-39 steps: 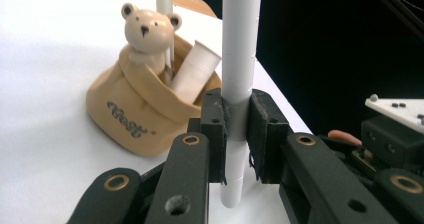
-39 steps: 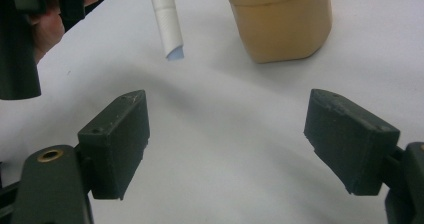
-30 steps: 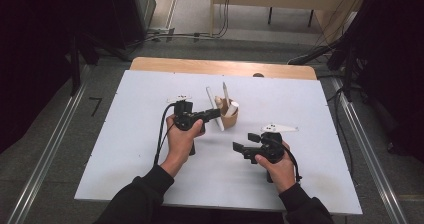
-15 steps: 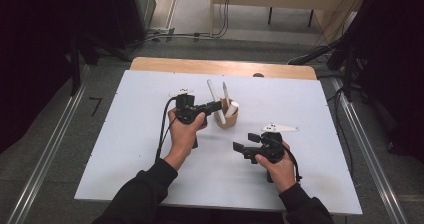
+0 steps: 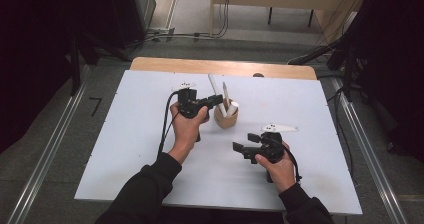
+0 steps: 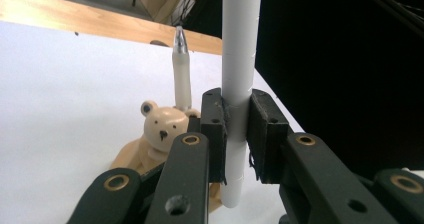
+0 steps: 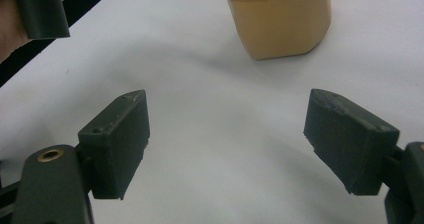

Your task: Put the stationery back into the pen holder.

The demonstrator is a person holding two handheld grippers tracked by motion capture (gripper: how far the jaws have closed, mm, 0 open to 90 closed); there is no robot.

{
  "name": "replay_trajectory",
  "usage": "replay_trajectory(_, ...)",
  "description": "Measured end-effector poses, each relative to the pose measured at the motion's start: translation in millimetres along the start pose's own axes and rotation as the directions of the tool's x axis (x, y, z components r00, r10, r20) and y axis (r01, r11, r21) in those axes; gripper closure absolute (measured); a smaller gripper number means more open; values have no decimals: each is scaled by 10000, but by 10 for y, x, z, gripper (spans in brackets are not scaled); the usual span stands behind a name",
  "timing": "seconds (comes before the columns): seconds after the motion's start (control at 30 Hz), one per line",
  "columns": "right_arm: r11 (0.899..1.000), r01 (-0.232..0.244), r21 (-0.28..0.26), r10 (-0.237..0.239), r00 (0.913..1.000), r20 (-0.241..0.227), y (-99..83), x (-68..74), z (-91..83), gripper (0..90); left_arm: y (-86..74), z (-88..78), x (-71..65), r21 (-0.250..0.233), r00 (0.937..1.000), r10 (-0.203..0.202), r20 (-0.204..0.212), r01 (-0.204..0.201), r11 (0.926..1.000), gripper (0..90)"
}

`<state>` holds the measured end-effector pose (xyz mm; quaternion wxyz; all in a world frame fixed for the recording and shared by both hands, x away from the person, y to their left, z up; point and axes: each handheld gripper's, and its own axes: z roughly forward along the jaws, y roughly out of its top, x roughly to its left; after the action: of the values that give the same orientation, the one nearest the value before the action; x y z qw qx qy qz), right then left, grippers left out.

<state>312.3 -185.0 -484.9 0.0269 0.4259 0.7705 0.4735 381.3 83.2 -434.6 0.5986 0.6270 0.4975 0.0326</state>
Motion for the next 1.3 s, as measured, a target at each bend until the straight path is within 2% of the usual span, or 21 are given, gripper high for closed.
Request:
replay_trajectory(0.13,10000,-10,-10,10,10000,-14,1,-2,-1,169,12,28,-9,-122,9997,194,-135,-196,9997,799)
replay_trajectory(0.23,10000,-13,-26,13,10000,-16,1,-2,-4,169,2,51,-17,-153,9984,487,-296,-491,9987,799)
replay_trajectory(0.5,10000,-35,-38,35,10000,-45,2,-6,-5,169,-53,113,-46,-48,9900,1258,-642,-1264,9920,798)
replay_trajectory(0.83,10000,-45,-25,45,10000,-47,1,-7,-5,169,-176,165,-87,471,9680,2270,-1066,-2232,9736,798)
replay_trajectory(0.97,10000,-39,-9,39,10000,-45,0,-6,-2,169,-229,172,-70,646,9635,2393,-1203,-2329,9703,797)
replay_trajectory(1.07,10000,-34,22,34,10000,-56,-1,-4,2,169,-248,167,-70,670,9624,2406,-1259,-2338,9700,791)
replay_trajectory(1.2,10000,-34,50,34,10000,-72,-3,-2,8,169,-254,156,-91,769,9569,2590,-1316,-2506,9650,725)
replay_trajectory(1.3,10000,-42,53,42,10000,-74,-3,-2,8,169,-263,146,-128,826,9489,2798,-1456,-2702,9593,657)
